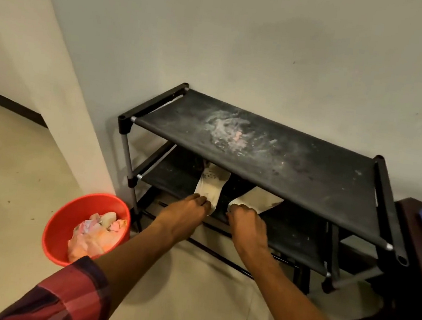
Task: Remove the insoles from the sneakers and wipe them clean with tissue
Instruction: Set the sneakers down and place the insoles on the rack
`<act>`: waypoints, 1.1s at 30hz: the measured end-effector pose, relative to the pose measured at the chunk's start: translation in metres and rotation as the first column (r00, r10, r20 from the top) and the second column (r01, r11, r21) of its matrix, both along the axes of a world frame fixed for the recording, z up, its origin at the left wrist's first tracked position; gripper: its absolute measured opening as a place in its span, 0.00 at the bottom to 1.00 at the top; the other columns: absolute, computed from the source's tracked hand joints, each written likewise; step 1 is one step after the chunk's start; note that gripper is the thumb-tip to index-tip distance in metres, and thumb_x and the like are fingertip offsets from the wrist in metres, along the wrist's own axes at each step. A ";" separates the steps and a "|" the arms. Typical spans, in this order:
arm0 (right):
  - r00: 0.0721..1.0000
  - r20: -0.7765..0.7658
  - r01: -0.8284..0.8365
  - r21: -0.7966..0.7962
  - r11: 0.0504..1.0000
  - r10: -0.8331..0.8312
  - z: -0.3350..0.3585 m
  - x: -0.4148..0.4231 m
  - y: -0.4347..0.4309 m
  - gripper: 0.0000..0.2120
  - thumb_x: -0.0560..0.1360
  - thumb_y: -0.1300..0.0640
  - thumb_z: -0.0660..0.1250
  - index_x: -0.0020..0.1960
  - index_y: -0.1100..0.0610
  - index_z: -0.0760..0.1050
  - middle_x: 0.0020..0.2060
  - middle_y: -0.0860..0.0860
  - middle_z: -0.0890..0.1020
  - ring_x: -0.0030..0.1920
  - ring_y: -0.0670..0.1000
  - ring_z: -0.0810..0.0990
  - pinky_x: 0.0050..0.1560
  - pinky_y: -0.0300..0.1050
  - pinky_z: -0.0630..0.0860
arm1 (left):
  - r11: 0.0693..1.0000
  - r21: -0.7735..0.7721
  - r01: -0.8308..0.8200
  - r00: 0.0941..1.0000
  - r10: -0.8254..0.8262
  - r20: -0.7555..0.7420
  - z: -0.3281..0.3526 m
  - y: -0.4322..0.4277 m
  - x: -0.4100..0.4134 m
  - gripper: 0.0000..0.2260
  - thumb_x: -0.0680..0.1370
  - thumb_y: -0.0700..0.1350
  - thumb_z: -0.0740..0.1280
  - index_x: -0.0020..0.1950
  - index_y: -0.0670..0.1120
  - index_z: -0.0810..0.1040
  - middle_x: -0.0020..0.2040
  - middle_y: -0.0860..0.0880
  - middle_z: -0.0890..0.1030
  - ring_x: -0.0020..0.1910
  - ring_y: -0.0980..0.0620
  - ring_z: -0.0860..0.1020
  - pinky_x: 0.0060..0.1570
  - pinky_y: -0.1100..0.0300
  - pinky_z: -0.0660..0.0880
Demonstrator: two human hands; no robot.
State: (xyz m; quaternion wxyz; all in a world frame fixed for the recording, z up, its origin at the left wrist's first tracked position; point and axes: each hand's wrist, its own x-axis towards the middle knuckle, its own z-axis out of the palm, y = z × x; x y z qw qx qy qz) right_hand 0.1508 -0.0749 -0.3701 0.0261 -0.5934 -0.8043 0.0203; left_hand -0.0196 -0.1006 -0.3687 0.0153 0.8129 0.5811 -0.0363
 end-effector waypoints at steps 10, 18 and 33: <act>0.994 0.051 -0.104 0.107 0.989 0.099 0.004 0.002 -0.040 0.20 0.59 0.67 0.81 0.48 0.59 0.79 0.39 0.55 0.81 0.36 0.56 0.82 0.29 0.47 0.78 | 0.986 0.157 -0.062 0.997 0.055 0.045 0.000 -0.019 -0.013 0.24 0.77 0.33 0.66 0.74 0.42 0.72 0.69 0.42 0.78 0.70 0.43 0.76 0.58 0.46 0.81; 0.918 -0.122 -0.340 0.251 0.906 0.378 0.084 -0.032 -0.168 0.18 0.59 0.65 0.82 0.42 0.54 0.76 0.35 0.50 0.78 0.32 0.51 0.78 0.21 0.42 0.74 | 0.973 0.203 -0.111 0.990 0.126 -0.061 0.109 -0.191 -0.086 0.24 0.63 0.33 0.75 0.58 0.44 0.83 0.51 0.45 0.87 0.50 0.44 0.86 0.34 0.53 0.84; 0.560 0.098 -0.700 0.587 0.407 0.823 0.278 -0.143 -0.350 0.16 0.68 0.56 0.80 0.52 0.56 0.79 0.50 0.54 0.83 0.52 0.52 0.84 0.45 0.45 0.84 | 0.732 0.520 -0.441 0.781 0.598 -0.180 0.313 -0.462 -0.157 0.32 0.59 0.33 0.84 0.63 0.37 0.83 0.57 0.38 0.85 0.54 0.40 0.86 0.34 0.47 0.85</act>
